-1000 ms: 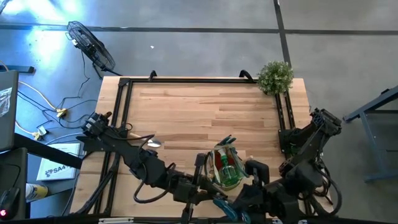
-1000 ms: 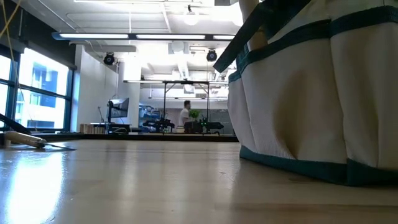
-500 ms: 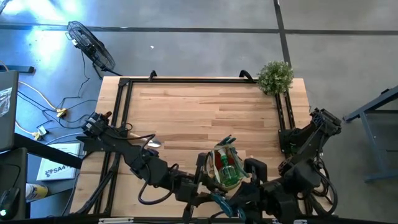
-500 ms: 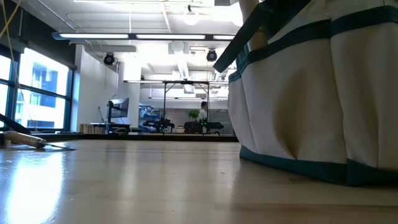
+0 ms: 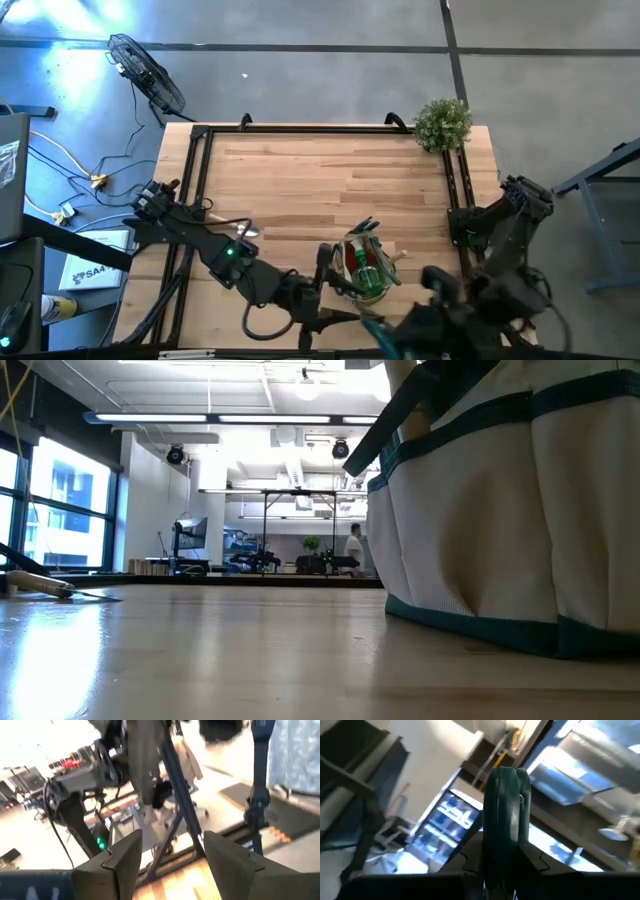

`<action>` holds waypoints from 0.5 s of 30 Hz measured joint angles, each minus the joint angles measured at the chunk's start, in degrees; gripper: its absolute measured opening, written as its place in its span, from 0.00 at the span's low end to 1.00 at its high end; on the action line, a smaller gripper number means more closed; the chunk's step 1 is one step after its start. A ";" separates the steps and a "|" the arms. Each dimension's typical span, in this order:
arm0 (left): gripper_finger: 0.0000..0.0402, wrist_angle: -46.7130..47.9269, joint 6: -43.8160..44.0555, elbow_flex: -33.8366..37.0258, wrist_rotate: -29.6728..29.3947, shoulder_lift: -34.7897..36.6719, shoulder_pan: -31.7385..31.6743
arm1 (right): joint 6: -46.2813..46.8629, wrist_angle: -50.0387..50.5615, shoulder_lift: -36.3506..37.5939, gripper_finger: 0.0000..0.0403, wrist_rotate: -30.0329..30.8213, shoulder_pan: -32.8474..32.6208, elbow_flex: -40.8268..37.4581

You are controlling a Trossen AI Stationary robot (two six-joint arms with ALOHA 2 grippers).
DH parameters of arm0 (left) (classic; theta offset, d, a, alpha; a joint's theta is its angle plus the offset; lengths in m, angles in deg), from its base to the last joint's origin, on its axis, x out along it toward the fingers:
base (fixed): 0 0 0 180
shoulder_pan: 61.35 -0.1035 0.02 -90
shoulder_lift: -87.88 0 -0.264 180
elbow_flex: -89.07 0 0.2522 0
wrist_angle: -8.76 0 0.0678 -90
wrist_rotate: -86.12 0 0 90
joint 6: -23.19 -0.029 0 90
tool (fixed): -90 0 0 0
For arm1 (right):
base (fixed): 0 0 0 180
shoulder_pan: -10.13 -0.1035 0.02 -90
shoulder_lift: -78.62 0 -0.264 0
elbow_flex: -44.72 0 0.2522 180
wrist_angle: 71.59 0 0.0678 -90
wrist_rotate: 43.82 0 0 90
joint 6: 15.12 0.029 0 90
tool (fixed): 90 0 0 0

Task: Pick & Place Garden tools in Gardening bag
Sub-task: Put the green shear scissors into the gardening bag

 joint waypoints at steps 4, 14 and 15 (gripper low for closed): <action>0.52 3.03 2.42 0.00 -1.81 -0.04 0.25 | -7.85 -3.48 0.13 0.13 8.33 -3.48 0.00; 0.52 14.82 14.01 0.00 -4.63 -0.04 1.18 | 3.72 7.87 1.12 0.13 37.77 -11.56 -0.07; 0.52 15.61 14.48 0.00 -4.82 -0.04 1.18 | 5.56 8.57 1.12 0.13 38.78 -12.50 -0.07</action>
